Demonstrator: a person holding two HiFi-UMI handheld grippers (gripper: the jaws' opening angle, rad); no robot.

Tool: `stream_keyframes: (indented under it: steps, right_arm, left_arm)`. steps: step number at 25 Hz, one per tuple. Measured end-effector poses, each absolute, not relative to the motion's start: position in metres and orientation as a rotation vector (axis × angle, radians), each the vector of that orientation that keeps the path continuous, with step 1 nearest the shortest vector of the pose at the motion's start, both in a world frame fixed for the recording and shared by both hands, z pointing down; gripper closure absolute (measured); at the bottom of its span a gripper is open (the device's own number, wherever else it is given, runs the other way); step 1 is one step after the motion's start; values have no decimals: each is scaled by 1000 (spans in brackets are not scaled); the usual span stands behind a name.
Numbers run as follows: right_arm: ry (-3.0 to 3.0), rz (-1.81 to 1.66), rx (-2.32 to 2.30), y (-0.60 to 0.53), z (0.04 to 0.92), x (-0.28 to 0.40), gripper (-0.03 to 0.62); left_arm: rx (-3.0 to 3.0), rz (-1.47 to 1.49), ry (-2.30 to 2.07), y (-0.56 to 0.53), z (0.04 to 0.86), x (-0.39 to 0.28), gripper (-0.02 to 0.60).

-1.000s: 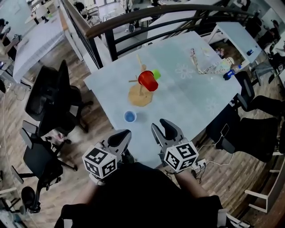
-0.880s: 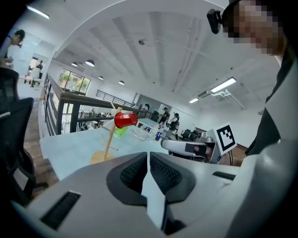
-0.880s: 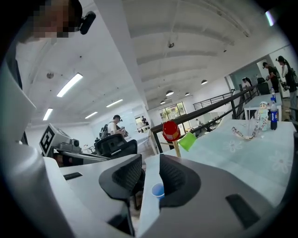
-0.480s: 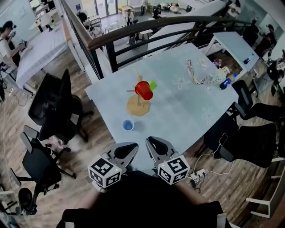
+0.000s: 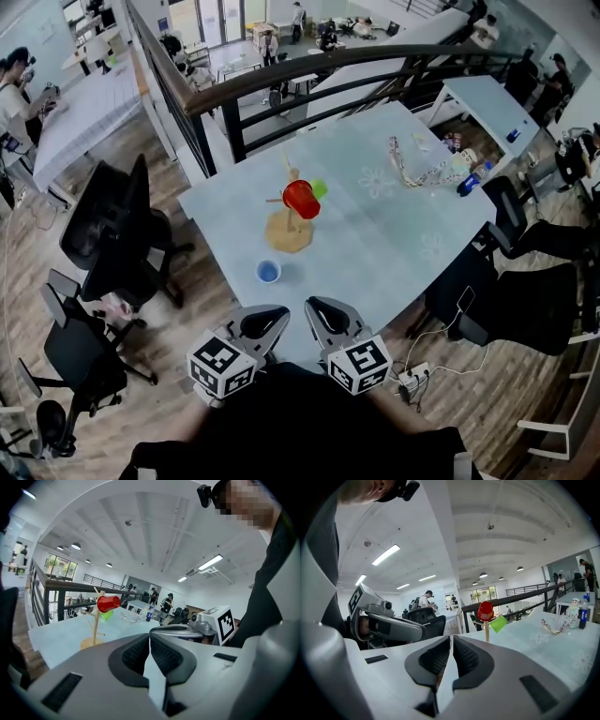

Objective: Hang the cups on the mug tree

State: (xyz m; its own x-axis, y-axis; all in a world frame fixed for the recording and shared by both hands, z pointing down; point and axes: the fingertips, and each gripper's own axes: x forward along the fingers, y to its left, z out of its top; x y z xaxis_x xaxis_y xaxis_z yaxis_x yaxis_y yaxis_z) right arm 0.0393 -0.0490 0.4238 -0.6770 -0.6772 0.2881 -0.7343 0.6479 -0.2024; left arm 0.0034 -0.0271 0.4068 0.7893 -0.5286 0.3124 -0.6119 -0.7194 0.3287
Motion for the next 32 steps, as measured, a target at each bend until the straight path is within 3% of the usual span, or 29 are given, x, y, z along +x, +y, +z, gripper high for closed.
stream_keyframes:
  steps: [32]
  right_arm:
    - [-2656,500,1101,-55,431,23,546]
  left_arm:
    - [2552,218,-974,-45,406,-21,561]
